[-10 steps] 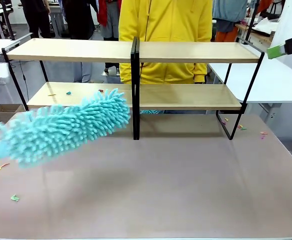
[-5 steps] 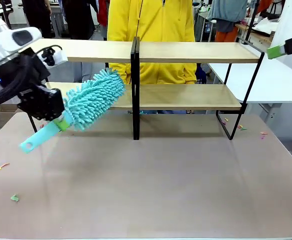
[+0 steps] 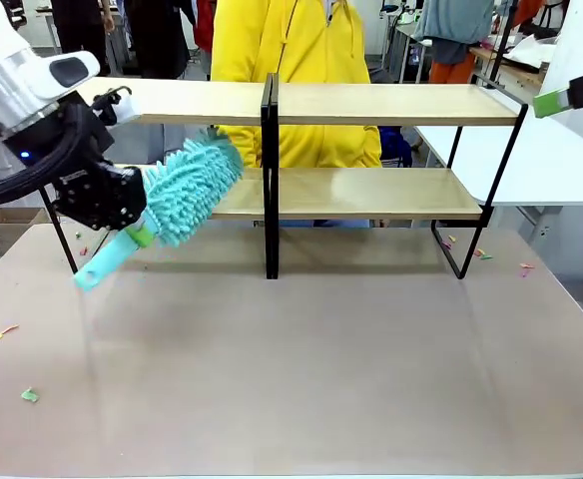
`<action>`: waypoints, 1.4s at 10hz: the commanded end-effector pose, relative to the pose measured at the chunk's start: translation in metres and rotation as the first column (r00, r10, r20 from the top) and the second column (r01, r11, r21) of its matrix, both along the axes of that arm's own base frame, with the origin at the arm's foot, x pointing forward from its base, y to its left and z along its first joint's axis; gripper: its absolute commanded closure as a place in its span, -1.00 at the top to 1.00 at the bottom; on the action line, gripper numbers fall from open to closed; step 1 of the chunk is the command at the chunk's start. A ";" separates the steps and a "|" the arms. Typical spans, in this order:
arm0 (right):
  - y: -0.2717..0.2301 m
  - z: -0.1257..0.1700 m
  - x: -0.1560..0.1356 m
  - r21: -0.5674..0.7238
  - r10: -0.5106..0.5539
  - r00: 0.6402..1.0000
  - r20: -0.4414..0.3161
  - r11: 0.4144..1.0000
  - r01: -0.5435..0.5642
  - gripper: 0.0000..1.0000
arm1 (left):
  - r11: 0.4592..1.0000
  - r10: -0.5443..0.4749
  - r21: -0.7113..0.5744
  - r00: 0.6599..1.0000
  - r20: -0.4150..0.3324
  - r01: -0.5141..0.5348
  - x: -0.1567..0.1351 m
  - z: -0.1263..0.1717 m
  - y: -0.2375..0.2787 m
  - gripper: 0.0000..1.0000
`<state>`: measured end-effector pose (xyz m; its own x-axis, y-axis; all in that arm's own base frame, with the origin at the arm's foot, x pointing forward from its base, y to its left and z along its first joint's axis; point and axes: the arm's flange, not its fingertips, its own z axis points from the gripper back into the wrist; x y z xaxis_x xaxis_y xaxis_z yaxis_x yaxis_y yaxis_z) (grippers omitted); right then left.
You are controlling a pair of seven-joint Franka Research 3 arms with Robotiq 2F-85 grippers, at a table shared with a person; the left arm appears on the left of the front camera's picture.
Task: Clean the shelves.
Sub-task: Clean another randomly selected level of the Shelf with the Duster.
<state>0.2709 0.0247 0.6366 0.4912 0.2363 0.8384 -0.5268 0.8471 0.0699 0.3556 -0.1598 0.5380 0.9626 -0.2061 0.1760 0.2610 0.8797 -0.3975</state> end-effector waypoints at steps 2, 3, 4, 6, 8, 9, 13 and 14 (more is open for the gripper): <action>0.000 0.000 0.000 0.002 0.001 1.000 0.000 1.000 -0.001 1.00 | 0.972 0.228 0.048 0.972 0.054 -0.231 0.024 -0.020 -0.032 -0.75; 0.000 0.000 0.000 0.002 0.001 1.000 0.000 1.000 -0.001 1.00 | 0.973 0.214 0.082 0.976 0.036 -0.217 0.025 -0.022 -0.036 -0.75; 0.000 0.000 0.000 0.002 0.001 1.000 0.000 1.000 -0.001 1.00 | 0.973 0.209 0.097 0.978 0.015 -0.209 0.027 -0.025 -0.040 -0.75; 0.000 0.000 0.000 0.002 0.001 1.000 0.000 1.000 -0.001 1.00 | 0.958 0.256 0.137 0.966 -0.022 -0.251 0.040 -0.034 -0.049 -0.75; 0.000 0.000 0.000 0.002 0.001 1.000 0.000 1.000 -0.001 1.00 | 0.938 0.316 0.155 0.949 -0.018 -0.310 0.045 -0.038 -0.051 -0.75; 0.000 0.000 0.000 0.002 0.001 1.000 0.000 1.000 -0.001 1.00 | 0.914 0.377 0.192 0.924 -0.072 -0.358 0.044 -0.037 -0.047 -0.75; 0.000 0.000 0.000 0.002 0.001 1.000 0.000 1.000 -0.001 1.00 | 0.862 0.494 0.198 0.861 -0.120 -0.467 0.047 -0.029 -0.016 -0.75; 0.000 0.000 0.000 0.002 0.001 1.000 0.000 1.000 -0.001 1.00 | 0.850 0.517 0.188 0.847 -0.125 -0.491 0.048 -0.025 -0.004 -0.75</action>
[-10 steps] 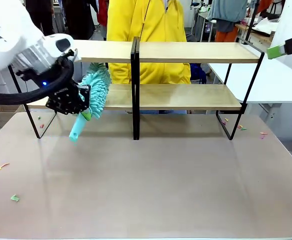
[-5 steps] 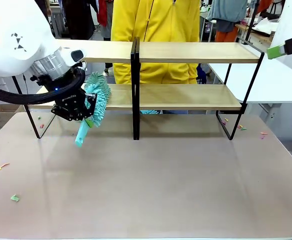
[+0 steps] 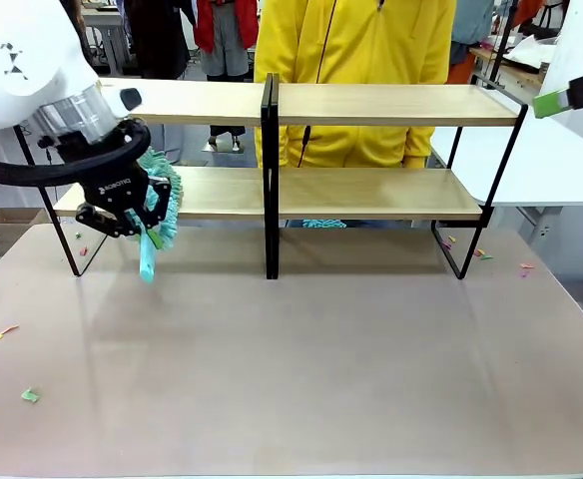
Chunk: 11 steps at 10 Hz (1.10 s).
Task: Clean the shelves.
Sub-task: Clean another randomly selected level of the Shelf with the Duster.
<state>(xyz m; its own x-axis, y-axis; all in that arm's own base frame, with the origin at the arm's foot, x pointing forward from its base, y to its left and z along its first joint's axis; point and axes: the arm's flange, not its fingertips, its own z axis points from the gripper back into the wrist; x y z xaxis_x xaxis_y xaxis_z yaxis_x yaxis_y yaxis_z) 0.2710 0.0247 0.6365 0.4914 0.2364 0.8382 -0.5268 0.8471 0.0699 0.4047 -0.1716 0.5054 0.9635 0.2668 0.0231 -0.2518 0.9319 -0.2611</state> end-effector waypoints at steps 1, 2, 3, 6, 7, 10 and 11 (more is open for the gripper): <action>0.000 0.001 0.000 0.002 0.001 1.000 0.001 1.000 -0.001 1.00 | 0.998 0.060 0.004 0.998 -0.015 -0.060 -0.001 0.011 0.017 -0.75; 0.000 0.001 0.000 0.002 0.001 1.000 0.001 1.000 -0.001 1.00 | 0.998 0.065 0.003 0.997 -0.033 -0.065 -0.002 0.011 0.024 -0.75; 0.000 0.001 0.000 0.002 0.001 1.000 0.001 1.000 -0.001 1.00 | 0.997 0.082 0.007 0.996 -0.035 -0.081 -0.001 0.011 0.030 -0.75; 0.000 0.001 0.000 0.002 0.001 1.000 0.001 1.000 -0.001 1.00 | 0.993 0.121 -0.010 0.991 -0.055 -0.122 -0.010 0.016 0.053 -0.75; 0.000 0.001 0.000 0.002 0.001 1.000 0.001 1.000 -0.001 1.00 | 0.991 0.133 -0.001 0.990 -0.055 -0.133 -0.020 0.018 0.061 -0.75; 0.000 0.001 0.000 0.002 0.001 1.000 0.001 1.000 -0.001 1.00 | 0.984 0.175 -0.006 0.983 -0.052 -0.176 -0.026 0.021 0.084 -0.75; 0.000 0.001 0.000 0.002 0.001 1.000 0.001 1.000 -0.001 1.00 | 0.985 0.172 -0.009 0.984 -0.042 -0.172 -0.021 0.021 0.088 -0.75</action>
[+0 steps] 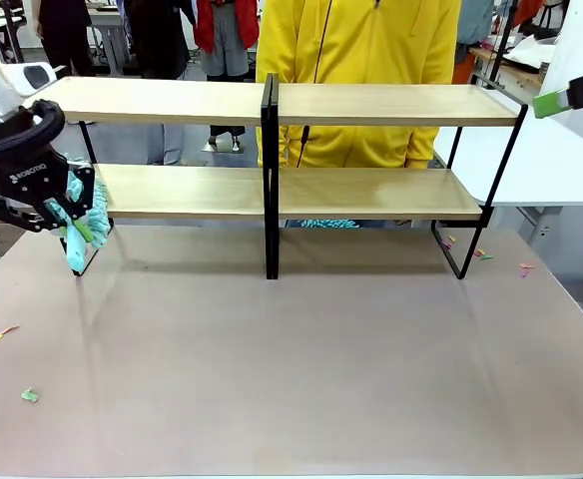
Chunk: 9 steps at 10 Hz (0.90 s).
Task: Clean the shelves.
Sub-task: Clean another randomly selected level of the Shelf with the Duster.
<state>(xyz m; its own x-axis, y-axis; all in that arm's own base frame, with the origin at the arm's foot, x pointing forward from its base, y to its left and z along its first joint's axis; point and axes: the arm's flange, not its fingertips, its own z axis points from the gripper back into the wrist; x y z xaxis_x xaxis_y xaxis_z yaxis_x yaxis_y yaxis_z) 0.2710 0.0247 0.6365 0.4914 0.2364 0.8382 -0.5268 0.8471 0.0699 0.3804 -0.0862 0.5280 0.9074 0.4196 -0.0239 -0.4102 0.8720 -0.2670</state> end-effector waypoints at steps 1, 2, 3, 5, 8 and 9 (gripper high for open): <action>0.000 0.001 0.000 0.002 0.001 1.000 0.001 1.000 -0.001 1.00 | 0.999 -0.040 0.013 0.999 0.011 0.040 0.008 -0.001 0.005 -0.75; 0.000 0.001 0.000 0.002 0.001 1.000 0.001 1.000 -0.001 1.00 | 0.998 -0.064 0.029 0.998 0.002 0.064 0.015 -0.004 0.007 -0.75; 0.000 0.001 0.000 0.002 0.001 1.000 0.001 1.000 -0.001 1.00 | 0.998 -0.043 0.039 0.999 -0.011 0.044 0.021 -0.006 0.013 -0.75; 0.000 0.001 0.000 0.002 0.001 1.000 0.001 1.000 -0.001 1.00 | 0.983 0.151 0.090 0.985 0.087 -0.159 0.021 -0.005 0.023 -0.75; 0.000 0.001 0.000 0.002 0.001 1.000 0.001 1.000 -0.001 1.00 | 0.962 0.222 0.124 0.962 0.157 -0.242 0.016 -0.005 0.017 -0.75; 0.000 0.001 0.000 0.002 0.001 1.000 0.001 1.000 -0.001 1.00 | 0.971 0.193 0.114 0.970 0.150 -0.211 0.017 -0.005 0.016 -0.75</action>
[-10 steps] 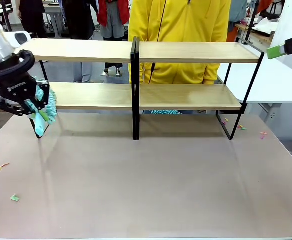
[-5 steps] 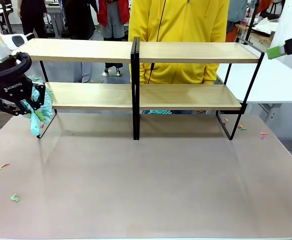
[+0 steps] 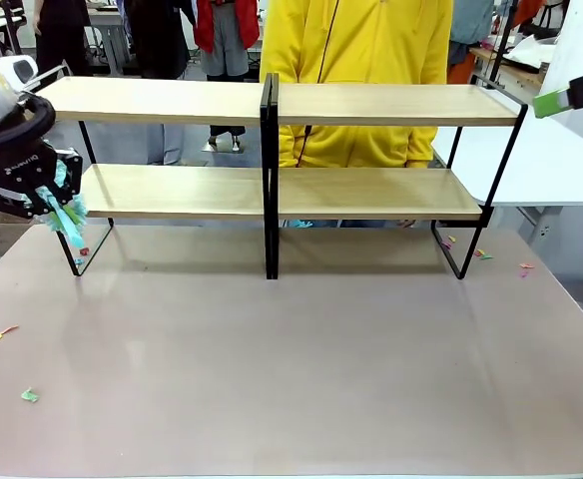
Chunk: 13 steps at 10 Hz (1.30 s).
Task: Clean the shelves.
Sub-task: Clean another randomly selected level of the Shelf with the Duster.
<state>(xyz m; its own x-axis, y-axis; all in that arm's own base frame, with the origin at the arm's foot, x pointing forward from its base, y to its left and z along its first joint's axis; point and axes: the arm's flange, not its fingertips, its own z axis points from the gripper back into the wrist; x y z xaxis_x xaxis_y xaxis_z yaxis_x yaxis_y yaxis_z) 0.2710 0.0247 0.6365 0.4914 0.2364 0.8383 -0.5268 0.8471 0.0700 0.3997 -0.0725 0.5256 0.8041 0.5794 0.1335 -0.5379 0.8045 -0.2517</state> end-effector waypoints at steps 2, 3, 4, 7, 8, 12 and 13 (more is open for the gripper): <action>0.000 0.001 0.000 0.002 0.001 1.000 0.001 1.000 -0.001 1.00 | 0.996 -0.087 0.013 0.996 -0.006 0.087 -0.004 -0.004 0.001 -0.75; 0.000 0.001 0.000 0.002 0.001 1.000 0.001 1.000 -0.001 1.00 | 0.981 -0.192 0.001 0.981 0.003 0.192 -0.007 -0.004 0.000 -0.75; 0.000 0.001 0.000 0.002 0.001 1.000 0.001 1.000 -0.001 1.00 | 0.959 -0.283 0.001 0.959 -0.015 0.283 -0.013 -0.004 0.000 -0.75; 0.000 0.001 0.000 0.002 0.001 1.000 0.001 1.000 -0.001 1.00 | 0.777 -0.629 -0.038 0.772 -0.097 0.628 -0.042 0.000 0.008 -0.75; 0.000 0.001 0.000 0.002 0.001 1.000 0.001 1.000 -0.001 1.00 | 0.673 -0.739 -0.066 0.666 -0.106 0.737 -0.061 0.004 0.020 -0.75; 0.000 0.001 0.000 0.002 0.001 1.000 0.001 1.000 -0.001 1.00 | -0.044 -0.987 -0.005 -0.042 0.156 0.999 -0.186 0.033 0.122 -0.75; 0.000 0.001 0.000 0.002 0.001 1.000 0.001 1.000 -0.001 1.00 | -0.082 -0.927 0.107 -0.116 0.357 0.991 -0.210 0.039 0.151 -0.75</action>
<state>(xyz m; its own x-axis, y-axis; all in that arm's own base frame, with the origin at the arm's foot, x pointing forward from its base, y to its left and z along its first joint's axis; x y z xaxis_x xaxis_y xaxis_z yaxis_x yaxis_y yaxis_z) 0.2710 0.0245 0.6366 0.4914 0.2360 0.8384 -0.5267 0.8472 0.0702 0.2111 0.0451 0.5610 0.6659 -0.7147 0.2139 0.7413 0.6015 -0.2979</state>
